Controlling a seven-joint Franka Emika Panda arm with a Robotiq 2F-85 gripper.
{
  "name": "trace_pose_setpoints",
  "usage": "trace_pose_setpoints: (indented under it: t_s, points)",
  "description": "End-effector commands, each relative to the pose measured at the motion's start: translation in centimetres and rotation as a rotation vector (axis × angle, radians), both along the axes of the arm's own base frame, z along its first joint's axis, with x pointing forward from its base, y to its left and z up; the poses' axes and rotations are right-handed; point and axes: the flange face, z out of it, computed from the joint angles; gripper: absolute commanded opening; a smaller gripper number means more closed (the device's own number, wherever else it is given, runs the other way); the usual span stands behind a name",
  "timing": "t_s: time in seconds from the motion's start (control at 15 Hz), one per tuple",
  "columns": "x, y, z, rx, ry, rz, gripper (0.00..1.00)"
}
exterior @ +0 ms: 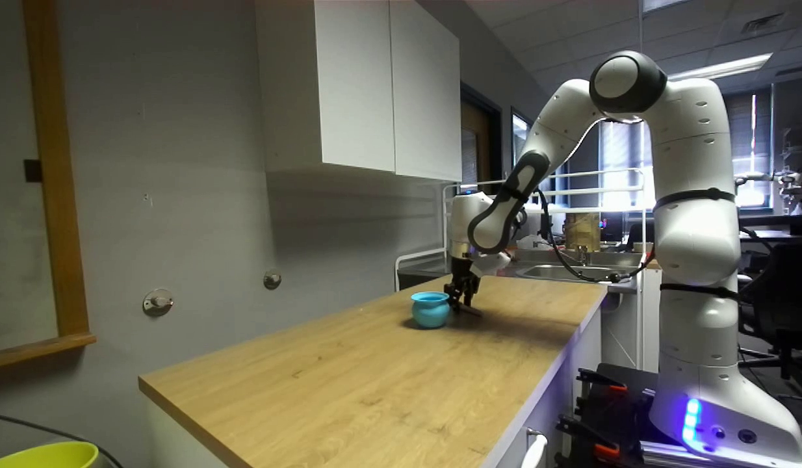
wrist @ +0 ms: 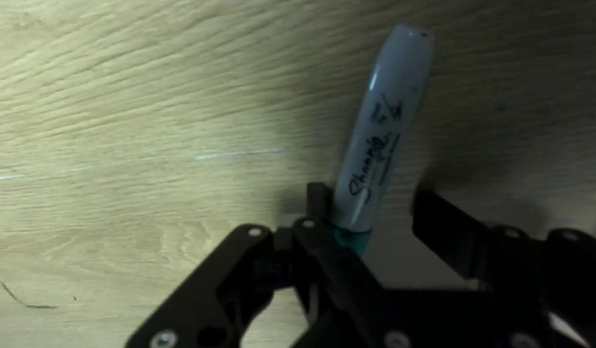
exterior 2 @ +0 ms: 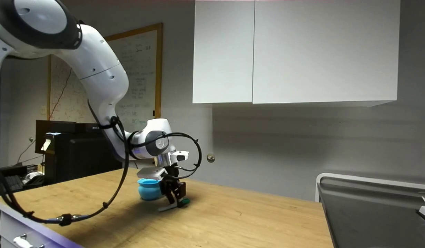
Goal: Place the marker in the blue vase
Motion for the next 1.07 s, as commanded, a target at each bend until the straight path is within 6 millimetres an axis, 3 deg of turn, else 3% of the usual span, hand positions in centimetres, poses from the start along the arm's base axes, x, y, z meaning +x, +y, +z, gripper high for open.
trace_pose_setpoints:
  t_s: [0.0, 0.13, 0.2, 0.27, 0.53, 1.0]
  points:
    - [0.2, -0.1, 0.1, 0.003, 0.007, 0.012, 0.20]
    - [0.3, -0.2, 0.5, 0.001, 0.002, 0.010, 0.05]
    - [0.3, -0.3, 0.9, -0.001, -0.004, 0.008, 0.09]
    - [0.3, -0.3, 1.0, 0.000, -0.006, 0.006, 0.04]
    - [0.0, 0.1, 2.6, -0.020, -0.031, 0.002, 0.07]
    - [-0.5, 1.5, 9.3, -0.180, -0.177, -0.036, 0.07]
